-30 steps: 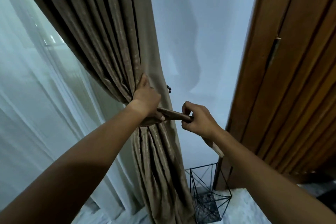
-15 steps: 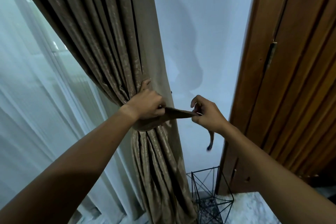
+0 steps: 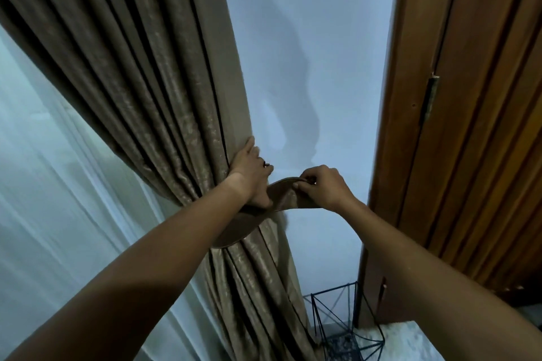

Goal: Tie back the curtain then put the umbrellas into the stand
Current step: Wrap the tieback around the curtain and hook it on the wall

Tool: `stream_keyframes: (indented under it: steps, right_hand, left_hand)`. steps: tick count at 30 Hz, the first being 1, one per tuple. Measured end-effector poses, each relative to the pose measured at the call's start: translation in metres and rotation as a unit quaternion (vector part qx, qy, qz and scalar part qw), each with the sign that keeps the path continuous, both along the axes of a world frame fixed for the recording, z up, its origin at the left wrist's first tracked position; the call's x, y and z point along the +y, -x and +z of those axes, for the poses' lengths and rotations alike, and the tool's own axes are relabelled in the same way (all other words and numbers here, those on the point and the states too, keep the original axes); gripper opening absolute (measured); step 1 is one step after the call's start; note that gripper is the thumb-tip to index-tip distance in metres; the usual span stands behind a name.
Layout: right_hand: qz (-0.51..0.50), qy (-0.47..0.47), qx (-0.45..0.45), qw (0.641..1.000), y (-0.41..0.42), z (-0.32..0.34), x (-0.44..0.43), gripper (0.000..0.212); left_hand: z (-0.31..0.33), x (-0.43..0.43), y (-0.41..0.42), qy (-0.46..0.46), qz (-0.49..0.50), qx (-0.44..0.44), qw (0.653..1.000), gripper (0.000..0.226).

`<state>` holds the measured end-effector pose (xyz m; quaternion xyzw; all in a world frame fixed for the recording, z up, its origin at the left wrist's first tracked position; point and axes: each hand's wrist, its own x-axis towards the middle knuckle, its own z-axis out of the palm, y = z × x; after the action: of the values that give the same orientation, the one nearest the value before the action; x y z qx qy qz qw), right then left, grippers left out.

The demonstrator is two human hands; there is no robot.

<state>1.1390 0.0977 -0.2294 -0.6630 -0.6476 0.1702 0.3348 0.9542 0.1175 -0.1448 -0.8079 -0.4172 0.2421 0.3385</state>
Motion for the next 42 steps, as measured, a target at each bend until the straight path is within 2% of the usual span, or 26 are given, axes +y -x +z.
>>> stream_keyframes:
  steps: [4, 6, 8, 14, 17, 20, 22, 23, 26, 33, 38, 42]
  right_hand:
    - [-0.023, 0.022, -0.059, 0.998, 0.013, 0.006, 0.015, 0.027]
    - [0.001, 0.050, -0.065, 0.997, 0.026, 0.006, 0.022, 0.022]
    - [0.033, 0.083, -0.052, 0.995, 0.040, 0.004, 0.030, 0.016]
    - [0.092, 0.068, -0.039, 0.993, 0.085, 0.005, 0.041, 0.043]
    - [0.156, 0.071, -0.020, 0.985, 0.115, -0.003, 0.044, 0.042]
    - [0.222, 0.067, 0.011, 0.973, 0.148, -0.012, 0.042, 0.034]
    - [0.246, 0.058, 0.043, 0.966, 0.164, -0.014, 0.038, 0.047]
    - [0.247, 0.055, 0.053, 0.966, 0.167, -0.017, 0.038, 0.048]
    - [0.244, 0.052, 0.063, 0.966, 0.165, -0.017, 0.037, 0.028]
    - [0.163, 0.060, -0.090, 0.981, 0.145, -0.003, 0.025, 0.033]
    - [0.091, 0.026, -0.089, 0.991, 0.138, -0.004, 0.022, 0.024]
    - [0.047, -0.009, -0.091, 0.995, 0.127, 0.006, 0.021, 0.019]
  left_hand:
    - [0.000, -0.014, 0.008, 0.016, 0.051, 0.045, 0.998, 0.076]
    - [0.005, -0.023, 0.017, 0.019, 0.080, 0.058, 0.995, 0.076]
    - [0.009, -0.030, 0.026, 0.019, 0.106, 0.076, 0.991, 0.077]
    - [0.009, -0.033, 0.048, 0.017, 0.148, 0.100, 0.984, 0.070]
    - [0.007, -0.036, 0.056, 0.016, 0.150, 0.119, 0.981, 0.067]
    - [0.003, -0.033, 0.066, 0.020, 0.179, 0.147, 0.973, 0.078]
    - [0.005, -0.033, 0.074, 0.024, 0.188, 0.154, 0.970, 0.082]
    - [0.006, -0.034, 0.079, 0.023, 0.186, 0.155, 0.970, 0.082]
    - [0.011, -0.043, 0.096, 0.007, 0.170, 0.146, 0.975, 0.081]
    - [0.022, -0.046, 0.130, 0.043, 0.231, 0.090, 0.968, 0.087]
    - [0.019, -0.045, 0.131, 0.038, 0.231, 0.085, 0.969, 0.083]
    - [0.009, -0.042, 0.120, 0.029, 0.190, 0.051, 0.980, 0.072]
